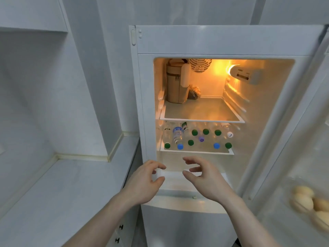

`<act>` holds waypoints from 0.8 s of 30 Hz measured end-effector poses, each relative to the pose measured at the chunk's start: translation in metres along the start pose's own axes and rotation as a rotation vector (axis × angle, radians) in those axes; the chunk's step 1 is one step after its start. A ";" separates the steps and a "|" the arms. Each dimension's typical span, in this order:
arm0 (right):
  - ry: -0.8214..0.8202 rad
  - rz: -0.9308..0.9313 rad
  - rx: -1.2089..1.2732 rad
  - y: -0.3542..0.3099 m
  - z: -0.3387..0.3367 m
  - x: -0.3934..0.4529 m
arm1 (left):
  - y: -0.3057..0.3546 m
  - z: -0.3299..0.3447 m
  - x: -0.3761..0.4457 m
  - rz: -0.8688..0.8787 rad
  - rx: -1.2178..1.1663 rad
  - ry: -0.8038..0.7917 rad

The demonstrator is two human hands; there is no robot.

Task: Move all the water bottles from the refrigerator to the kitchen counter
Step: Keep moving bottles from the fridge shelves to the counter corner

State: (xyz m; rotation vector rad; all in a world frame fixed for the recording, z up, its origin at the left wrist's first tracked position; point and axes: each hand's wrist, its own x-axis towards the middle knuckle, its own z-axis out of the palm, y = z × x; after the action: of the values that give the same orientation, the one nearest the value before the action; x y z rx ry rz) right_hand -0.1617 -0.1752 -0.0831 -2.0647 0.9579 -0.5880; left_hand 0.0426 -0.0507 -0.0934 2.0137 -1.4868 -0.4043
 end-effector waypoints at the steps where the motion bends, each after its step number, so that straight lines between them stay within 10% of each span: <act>1: -0.003 0.007 -0.005 0.007 -0.004 0.015 | 0.000 0.005 0.017 -0.015 -0.007 -0.006; 24: -0.144 0.137 -0.073 0.093 0.017 0.233 | -0.027 0.087 0.231 -0.371 0.023 0.006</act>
State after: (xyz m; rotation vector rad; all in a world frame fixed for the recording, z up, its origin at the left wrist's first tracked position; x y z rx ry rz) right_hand -0.0480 -0.3902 -0.1475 -2.0552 1.0393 -0.3328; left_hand 0.0895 -0.2871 -0.1539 2.3102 -1.1148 -0.5317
